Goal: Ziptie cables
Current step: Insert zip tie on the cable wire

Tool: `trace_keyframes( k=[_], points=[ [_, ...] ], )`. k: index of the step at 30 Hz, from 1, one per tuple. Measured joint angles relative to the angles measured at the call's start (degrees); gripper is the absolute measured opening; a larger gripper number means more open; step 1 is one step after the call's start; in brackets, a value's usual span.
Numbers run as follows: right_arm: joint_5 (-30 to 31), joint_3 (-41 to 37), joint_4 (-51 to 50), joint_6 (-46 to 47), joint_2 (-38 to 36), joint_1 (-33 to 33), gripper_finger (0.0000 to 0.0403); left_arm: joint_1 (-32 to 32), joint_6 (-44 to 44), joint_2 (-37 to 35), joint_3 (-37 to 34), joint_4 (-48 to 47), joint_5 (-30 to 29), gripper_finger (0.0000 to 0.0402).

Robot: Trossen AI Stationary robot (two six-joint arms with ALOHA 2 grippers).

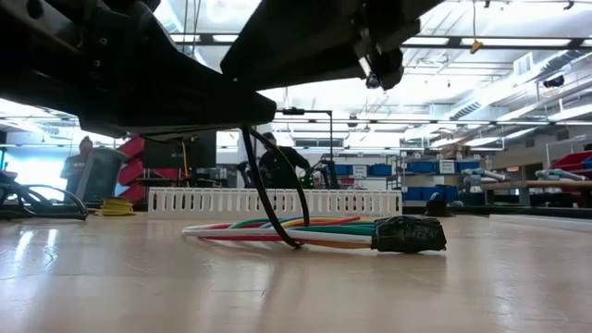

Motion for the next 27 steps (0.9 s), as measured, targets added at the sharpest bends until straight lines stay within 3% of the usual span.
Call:
trace_keyframes(
  k=[11,21,27],
  points=[
    [1.5,0.0,-2.9,3.0,0.0,-0.2,0.0075,-0.1,0.0,0.0,0.0,0.1,0.2,0.0],
    [-5.3,0.0,-3.0,2.9,0.0,-2.4,0.0072,0.0,2.7,0.1,0.0,2.4,1.8,0.0],
    [-5.9,0.0,-3.0,0.9,0.0,-2.4,0.0007,0.0,2.8,0.1,0.0,2.9,1.8,0.0]
  ],
)
